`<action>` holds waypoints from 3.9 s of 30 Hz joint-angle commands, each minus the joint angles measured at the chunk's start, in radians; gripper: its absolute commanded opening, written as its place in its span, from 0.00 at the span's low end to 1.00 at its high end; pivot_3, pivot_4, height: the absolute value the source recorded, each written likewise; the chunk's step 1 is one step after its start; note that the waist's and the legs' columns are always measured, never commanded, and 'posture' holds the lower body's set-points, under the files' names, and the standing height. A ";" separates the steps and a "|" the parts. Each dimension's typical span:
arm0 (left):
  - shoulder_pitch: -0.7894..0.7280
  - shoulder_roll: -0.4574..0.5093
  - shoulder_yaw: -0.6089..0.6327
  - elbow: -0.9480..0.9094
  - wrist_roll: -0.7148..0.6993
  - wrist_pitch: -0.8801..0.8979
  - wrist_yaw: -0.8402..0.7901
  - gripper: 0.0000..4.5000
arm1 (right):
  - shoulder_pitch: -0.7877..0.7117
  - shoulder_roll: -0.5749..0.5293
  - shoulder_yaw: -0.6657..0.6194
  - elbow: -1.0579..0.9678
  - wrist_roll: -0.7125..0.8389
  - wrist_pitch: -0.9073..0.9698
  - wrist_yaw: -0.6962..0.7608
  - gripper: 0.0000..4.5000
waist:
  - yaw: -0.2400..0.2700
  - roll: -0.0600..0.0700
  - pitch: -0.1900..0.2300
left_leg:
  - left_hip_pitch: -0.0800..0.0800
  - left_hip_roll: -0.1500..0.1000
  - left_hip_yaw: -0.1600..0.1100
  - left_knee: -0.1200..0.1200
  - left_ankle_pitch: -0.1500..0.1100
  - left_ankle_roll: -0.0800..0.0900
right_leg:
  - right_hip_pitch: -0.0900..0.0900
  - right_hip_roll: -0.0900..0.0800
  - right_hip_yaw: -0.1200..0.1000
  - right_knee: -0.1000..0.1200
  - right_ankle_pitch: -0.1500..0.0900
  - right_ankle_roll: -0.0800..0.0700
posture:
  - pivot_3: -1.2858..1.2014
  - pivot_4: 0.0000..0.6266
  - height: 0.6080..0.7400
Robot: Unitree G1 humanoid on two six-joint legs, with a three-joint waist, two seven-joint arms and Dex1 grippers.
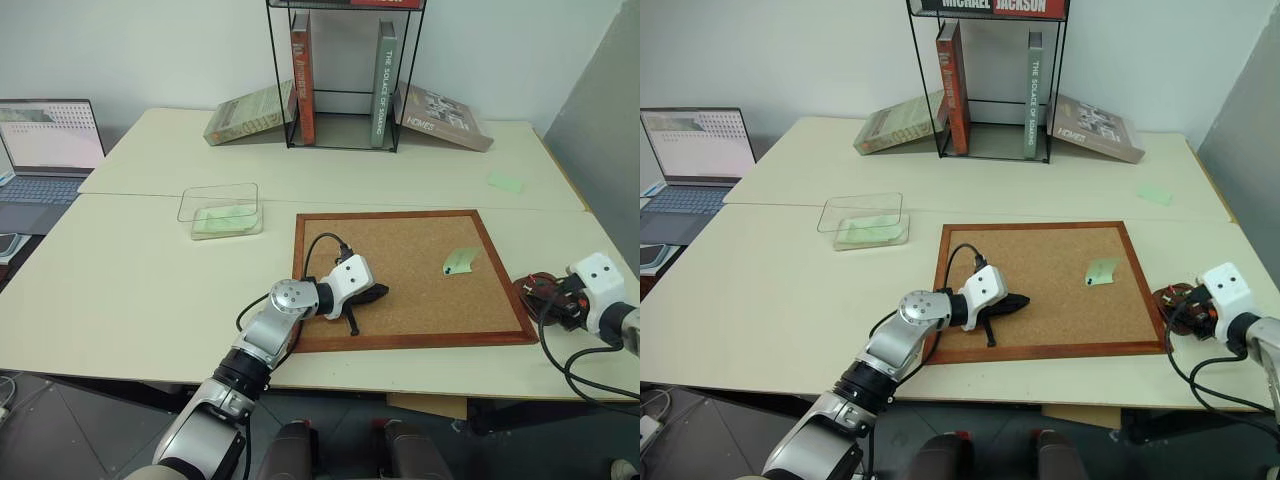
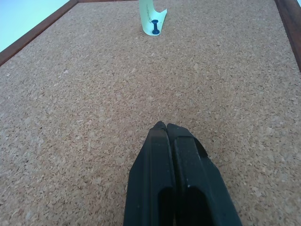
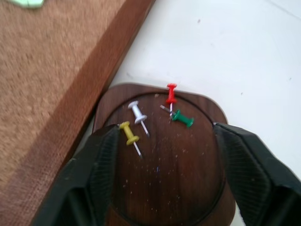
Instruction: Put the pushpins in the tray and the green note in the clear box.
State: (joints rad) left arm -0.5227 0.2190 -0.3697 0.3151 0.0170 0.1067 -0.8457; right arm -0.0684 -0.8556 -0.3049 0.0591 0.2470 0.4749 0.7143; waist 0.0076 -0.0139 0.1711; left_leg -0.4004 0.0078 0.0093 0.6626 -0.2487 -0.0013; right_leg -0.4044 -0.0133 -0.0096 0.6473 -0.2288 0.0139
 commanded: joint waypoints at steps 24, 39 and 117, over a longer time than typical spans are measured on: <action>0.013 0.011 -0.025 0.009 0.029 0.023 -0.012 0.00 | -0.229 0.256 0.257 0.005 0.027 -0.060 0.028 0.84 | -0.003 0.000 0.000 | 0.000 0.001 0.000 0.000 0.000 0.000 | -0.001 0.001 0.000 0.000 0.000 0.000 | 0.52 0.24 1.00; 0.016 0.016 -0.025 -0.001 0.030 0.027 -0.015 0.00 | -0.266 0.284 0.244 0.101 0.021 -0.108 0.020 0.34 | -0.005 0.000 0.000 | 0.000 0.001 -0.001 0.000 0.000 0.000 | 0.000 0.001 0.000 0.001 0.000 0.000 | 0.52 0.24 1.00; 0.006 -0.008 0.006 -0.003 0.010 0.007 -0.009 0.00 | 0.013 -0.030 -0.053 -0.013 -0.010 -0.004 0.029 0.96 | -0.001 -0.002 0.001 | 0.000 0.001 0.000 -0.001 0.000 0.000 | -0.001 0.000 0.000 -0.001 0.000 0.000 | 0.52 0.24 1.00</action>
State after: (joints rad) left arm -0.5209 0.2114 -0.3468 0.3074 0.0195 0.1183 -0.8460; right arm -0.0489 -0.8588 -0.3018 0.0799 0.2193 0.4682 0.7419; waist 0.0069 -0.0156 0.1718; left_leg -0.4009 0.0082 0.0095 0.6620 -0.2487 -0.0011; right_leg -0.4051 -0.0127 -0.0096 0.6467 -0.2289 0.0138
